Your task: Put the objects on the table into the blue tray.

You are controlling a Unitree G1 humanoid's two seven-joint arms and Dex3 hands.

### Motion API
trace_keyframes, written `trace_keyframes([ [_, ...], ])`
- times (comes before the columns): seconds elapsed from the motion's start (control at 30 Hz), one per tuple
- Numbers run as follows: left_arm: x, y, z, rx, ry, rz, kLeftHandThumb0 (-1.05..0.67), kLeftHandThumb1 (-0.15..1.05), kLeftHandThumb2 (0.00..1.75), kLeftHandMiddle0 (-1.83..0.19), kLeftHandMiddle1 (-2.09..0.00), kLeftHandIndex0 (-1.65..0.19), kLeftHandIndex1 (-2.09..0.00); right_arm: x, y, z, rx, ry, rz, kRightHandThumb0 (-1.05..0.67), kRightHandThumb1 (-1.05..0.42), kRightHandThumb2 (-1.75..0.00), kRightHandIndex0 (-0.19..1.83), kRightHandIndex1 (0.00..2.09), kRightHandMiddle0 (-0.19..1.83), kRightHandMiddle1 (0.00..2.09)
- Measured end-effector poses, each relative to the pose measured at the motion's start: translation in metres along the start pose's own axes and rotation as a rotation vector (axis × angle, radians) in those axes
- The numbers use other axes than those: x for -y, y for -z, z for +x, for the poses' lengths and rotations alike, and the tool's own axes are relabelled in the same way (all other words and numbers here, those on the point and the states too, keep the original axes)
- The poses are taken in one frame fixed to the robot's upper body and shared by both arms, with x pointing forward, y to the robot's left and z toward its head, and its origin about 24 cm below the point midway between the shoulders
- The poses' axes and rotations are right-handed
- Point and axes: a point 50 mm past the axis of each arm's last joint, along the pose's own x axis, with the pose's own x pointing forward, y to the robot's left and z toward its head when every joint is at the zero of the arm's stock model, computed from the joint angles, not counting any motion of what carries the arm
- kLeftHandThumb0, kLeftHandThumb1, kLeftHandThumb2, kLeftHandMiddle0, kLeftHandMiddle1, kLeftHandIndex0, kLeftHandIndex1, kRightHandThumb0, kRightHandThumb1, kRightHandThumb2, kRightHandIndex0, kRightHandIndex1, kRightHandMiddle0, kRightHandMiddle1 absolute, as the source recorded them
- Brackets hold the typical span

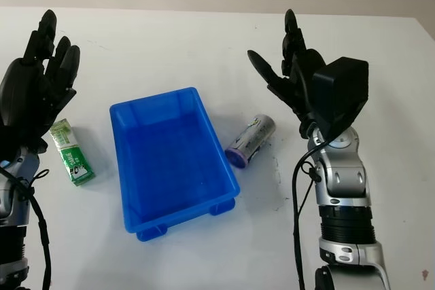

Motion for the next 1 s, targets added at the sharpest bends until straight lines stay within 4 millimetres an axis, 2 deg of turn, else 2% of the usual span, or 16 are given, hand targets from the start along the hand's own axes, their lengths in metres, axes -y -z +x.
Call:
trace_keyframes([
  [0.43,0.002,0.002,0.002,-0.015,0.011,-0.014,-0.63,1.05,0.44,0.11,-0.05,0.12,-0.05,0.0,0.0,0.0,-0.001,-0.004,0.007,-0.61,-1.05,-0.16,-0.19,0.0,-0.19,0.0],
  [0.57,0.002,0.003,0.003,-0.017,0.011,-0.015,-0.63,1.05,0.44,0.12,-0.05,0.12,-0.05,0.002,0.0,-0.001,0.0,-0.059,0.005,-0.62,-1.05,-0.14,-0.19,0.0,-0.19,0.0],
  [0.8,0.002,0.004,0.001,-0.019,0.008,-0.013,-0.63,1.05,0.44,0.11,-0.05,0.13,-0.05,0.016,-0.015,0.001,0.018,-0.214,-0.081,-0.6,-1.02,-0.07,-0.19,0.0,-0.19,0.0],
  [1.0,0.002,0.003,0.0,-0.016,0.008,-0.01,-0.63,1.05,0.45,0.11,-0.05,0.12,-0.05,0.033,-0.025,0.006,-0.013,-0.28,-0.186,-0.62,-0.97,-0.04,-0.19,0.0,-0.19,0.0],
])
